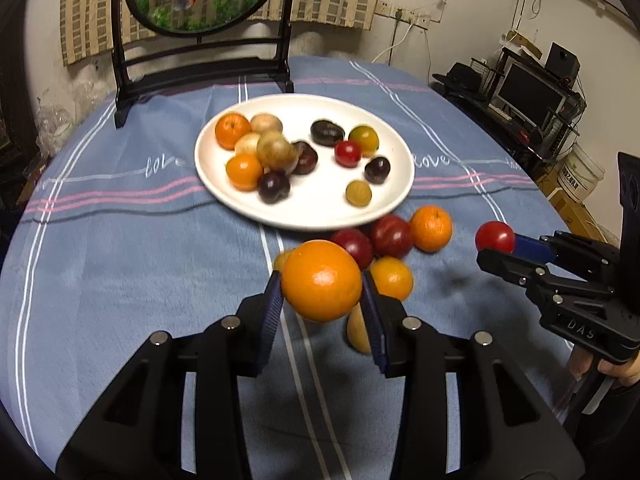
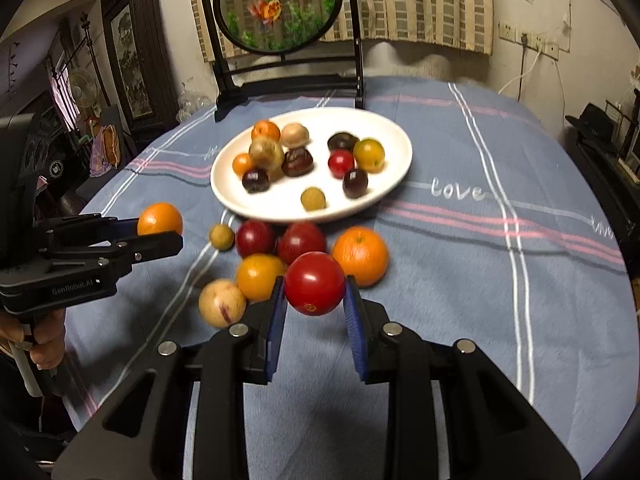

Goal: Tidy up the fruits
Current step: 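Place the orange on the plate with the left tool while the right tool places the tomato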

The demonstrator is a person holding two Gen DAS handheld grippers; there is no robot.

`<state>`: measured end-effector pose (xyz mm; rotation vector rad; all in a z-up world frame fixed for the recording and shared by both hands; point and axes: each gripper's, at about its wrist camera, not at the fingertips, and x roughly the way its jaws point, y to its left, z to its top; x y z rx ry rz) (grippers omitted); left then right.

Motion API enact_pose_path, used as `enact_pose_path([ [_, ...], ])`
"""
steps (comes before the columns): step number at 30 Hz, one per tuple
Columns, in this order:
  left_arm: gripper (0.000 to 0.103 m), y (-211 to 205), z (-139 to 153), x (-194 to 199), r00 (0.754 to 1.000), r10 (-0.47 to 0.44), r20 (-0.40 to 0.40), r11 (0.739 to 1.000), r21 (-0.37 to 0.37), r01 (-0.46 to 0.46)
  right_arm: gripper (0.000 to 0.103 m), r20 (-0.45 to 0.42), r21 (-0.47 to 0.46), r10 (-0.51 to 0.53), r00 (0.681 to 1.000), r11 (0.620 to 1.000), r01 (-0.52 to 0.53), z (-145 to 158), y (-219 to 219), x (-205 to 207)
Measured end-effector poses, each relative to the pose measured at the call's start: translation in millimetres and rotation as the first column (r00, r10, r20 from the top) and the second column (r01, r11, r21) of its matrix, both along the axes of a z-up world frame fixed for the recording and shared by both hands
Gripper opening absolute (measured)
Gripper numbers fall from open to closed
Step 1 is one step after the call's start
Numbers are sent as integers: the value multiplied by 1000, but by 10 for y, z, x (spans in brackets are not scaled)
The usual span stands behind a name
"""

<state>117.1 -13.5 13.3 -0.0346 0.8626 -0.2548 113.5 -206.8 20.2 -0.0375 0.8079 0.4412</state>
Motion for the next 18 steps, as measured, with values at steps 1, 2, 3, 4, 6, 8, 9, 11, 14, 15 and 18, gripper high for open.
enact_pose_path([
  [1,39,0,32,37,1000,2,4,1000,-2,-2,29,7,1,0,1000,1000,0,26,8,28],
  [2,39,-2,69,82,1000,2,10,1000,-6,-2,29,14,4,1,1000,1000,-1,59,20,74],
  [3,39,-7,101,118,1000,-2,17,1000,-10,2,29,17,5,1,1000,1000,-1,73,27,100],
  [4,39,-18,140,172,1000,-5,28,1000,-15,5,29,25,5,-1,1000,1000,1,104,48,157],
  [6,39,-51,177,268,999,-1,42,1000,-17,2,29,37,11,-4,999,1000,4,149,72,234],
  [8,39,-84,197,399,999,7,46,1000,-30,-5,29,40,37,-15,999,999,14,195,92,370],
  [9,39,-101,190,448,999,12,46,999,-31,-10,29,41,41,-21,999,999,19,204,94,411],
  [11,39,-161,158,562,999,18,43,1000,-23,-17,29,40,48,-26,999,999,24,228,120,543],
  [14,39,-213,83,709,999,20,30,999,-27,-19,29,25,54,-23,999,998,22,224,167,726],
  [15,39,-217,48,768,999,23,24,999,-29,-23,29,20,53,-22,1000,998,21,208,179,758],
  [18,39,-204,-46,929,999,44,9,999,-25,-43,29,-8,48,-25,1000,999,25,137,223,920],
])
